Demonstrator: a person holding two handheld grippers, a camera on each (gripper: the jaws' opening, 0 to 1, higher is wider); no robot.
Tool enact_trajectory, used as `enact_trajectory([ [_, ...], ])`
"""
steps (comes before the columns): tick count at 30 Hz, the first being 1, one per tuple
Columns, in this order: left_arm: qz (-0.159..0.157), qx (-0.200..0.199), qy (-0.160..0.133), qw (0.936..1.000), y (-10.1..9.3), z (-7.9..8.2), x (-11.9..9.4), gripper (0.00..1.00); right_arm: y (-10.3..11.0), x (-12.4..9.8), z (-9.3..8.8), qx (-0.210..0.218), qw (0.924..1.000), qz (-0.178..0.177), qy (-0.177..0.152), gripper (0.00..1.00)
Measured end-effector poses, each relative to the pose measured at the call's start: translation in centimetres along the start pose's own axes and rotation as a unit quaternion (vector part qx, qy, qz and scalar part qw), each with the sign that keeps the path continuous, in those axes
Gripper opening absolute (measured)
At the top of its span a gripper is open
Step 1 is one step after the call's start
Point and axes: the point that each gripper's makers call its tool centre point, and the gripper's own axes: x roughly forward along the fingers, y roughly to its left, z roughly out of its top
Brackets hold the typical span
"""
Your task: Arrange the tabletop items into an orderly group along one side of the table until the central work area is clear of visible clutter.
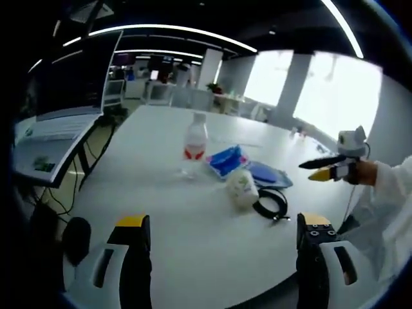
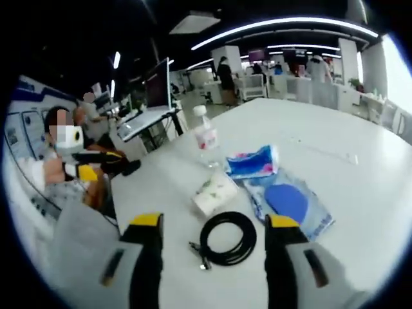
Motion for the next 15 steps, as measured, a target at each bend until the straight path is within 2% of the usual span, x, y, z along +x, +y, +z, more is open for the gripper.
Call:
enact_trajectory([
  [6,-0.001,-0.002,0.005,1.0,-0.2,-0.5,-0.1,0.91,-0.2,1.5,-0.5,0.003,0.9999,0.01,0.012,0.62],
  [15,-0.006,-0.008,0.018,0.9998,-0.8,-1.7,-0.5,0.9,0.0,3.4,1.3,0.013,0.9995,0.03,0.002,0.61],
])
